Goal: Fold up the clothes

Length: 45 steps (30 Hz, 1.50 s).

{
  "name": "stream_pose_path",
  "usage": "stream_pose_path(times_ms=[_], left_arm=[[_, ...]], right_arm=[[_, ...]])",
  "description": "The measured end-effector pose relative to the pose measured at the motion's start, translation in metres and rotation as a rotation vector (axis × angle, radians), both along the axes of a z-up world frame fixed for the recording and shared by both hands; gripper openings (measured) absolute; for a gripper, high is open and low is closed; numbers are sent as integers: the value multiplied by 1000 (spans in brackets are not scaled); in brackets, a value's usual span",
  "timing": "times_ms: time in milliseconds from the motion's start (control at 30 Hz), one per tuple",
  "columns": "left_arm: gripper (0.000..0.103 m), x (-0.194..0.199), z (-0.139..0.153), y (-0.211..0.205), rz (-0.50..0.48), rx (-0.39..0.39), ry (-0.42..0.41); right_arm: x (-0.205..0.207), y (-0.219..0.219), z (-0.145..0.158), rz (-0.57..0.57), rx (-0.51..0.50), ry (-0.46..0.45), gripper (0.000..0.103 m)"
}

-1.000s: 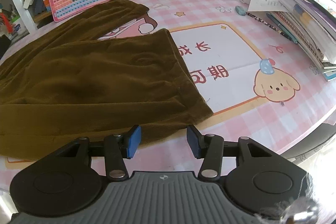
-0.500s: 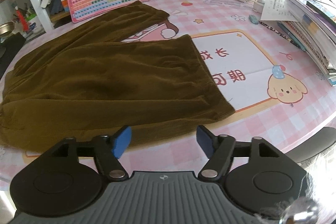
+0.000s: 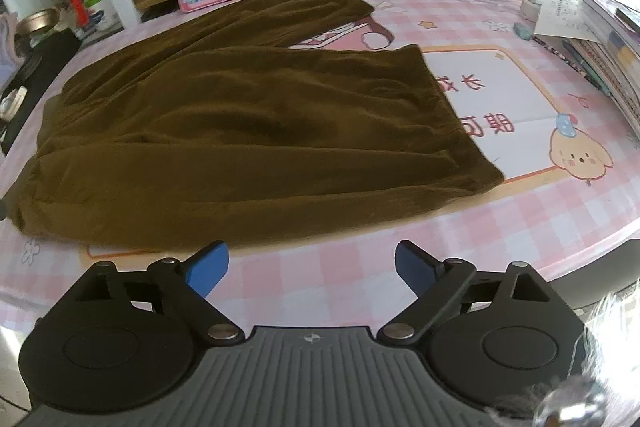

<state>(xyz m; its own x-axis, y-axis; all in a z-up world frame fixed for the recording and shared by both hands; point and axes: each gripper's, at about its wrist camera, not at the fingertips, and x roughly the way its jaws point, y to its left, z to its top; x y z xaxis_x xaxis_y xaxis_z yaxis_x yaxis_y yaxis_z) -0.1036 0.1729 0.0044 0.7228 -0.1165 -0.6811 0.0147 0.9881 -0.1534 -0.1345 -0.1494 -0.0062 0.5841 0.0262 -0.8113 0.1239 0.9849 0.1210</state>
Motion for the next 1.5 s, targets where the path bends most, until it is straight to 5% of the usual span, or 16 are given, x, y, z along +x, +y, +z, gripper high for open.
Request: stream_pose_path(times_ms=[533, 933, 1233, 1500], left_arm=[[97, -16, -5, -26, -137, 49, 68], [98, -3, 17, -13, -105, 54, 16], [99, 47, 49, 0, -63, 160, -52], [102, 115, 63, 5, -94, 202, -122]], right_arm=[[-2, 37, 12, 140, -33, -19, 92], [36, 62, 53, 372, 19, -63, 92], [133, 41, 115, 667, -63, -225, 95], [275, -6, 127, 807, -127, -251, 95]])
